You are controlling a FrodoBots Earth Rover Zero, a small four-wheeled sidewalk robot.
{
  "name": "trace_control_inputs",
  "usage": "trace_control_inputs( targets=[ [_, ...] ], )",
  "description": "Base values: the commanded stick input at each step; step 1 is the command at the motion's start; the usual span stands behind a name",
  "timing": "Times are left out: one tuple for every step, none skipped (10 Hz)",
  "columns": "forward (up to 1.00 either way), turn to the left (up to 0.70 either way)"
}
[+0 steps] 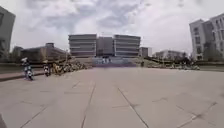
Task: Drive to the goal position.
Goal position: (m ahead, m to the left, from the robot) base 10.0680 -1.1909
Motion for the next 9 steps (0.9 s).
trace_control_inputs(
  targets=[
    [0.7, 0.0],
    [0.7, 0.0],
    [0.7, 0.0],
    [0.7, 0.0],
    [0.7, 0.02],
    [0.7, 0.03],
    [0.7, 0.03],
    [0.7, 0.03],
    [0.7, 0.03]
  ],
)
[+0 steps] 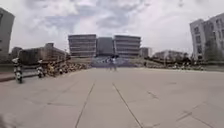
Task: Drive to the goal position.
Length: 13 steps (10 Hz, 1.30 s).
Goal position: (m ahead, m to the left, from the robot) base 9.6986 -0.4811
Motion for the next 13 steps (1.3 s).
trace_control_inputs(
  targets=[
    [0.7, 0.03],
    [0.7, 0.03],
    [0.7, 0.03],
    [0.7, 0.02],
    [0.7, 0.01],
    [0.7, 0.0],
    [0.7, 0.0],
    [0.7, 0.01],
    [0.7, 0.03],
    [0.7, 0.33],
    [0.7, 0.0],
    [0.7, 0.0],
    [0.7, 0.0]
  ],
)
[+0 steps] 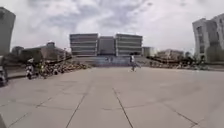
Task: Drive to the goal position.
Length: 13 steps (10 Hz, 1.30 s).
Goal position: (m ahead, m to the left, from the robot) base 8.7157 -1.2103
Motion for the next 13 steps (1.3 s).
trace_control_inputs(
  targets=[
    [0.7, 0.0],
    [0.7, 0.0],
    [0.7, 0.0],
    [0.7, 0.0],
    [0.7, 0.0],
    [0.7, 0.0],
    [0.7, 0.0],
    [0.7, 0.0],
    [0.7, 0.0],
    [0.7, 0.0],
    [0.7, 0.0],
    [0.7, 0.0],
    [0.7, 0.0]
  ],
)
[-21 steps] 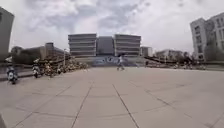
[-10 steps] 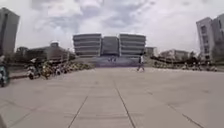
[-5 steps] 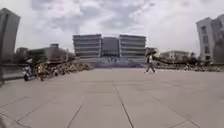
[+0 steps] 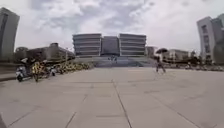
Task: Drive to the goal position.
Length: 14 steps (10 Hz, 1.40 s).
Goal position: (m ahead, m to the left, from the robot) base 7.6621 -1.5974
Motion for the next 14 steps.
trace_control_inputs(
  targets=[
    [0.7, -0.01],
    [0.7, -0.02],
    [0.7, -0.01],
    [0.7, 0.0],
    [0.7, 0.0],
    [0.7, 0.0],
    [0.7, 0.0],
    [0.7, 0.0],
    [0.7, 0.0],
    [0.7, 0.0],
    [0.7, 0.0],
    [0.7, 0.0],
    [0.7, 0.0],
    [0.7, 0.0]
  ],
)
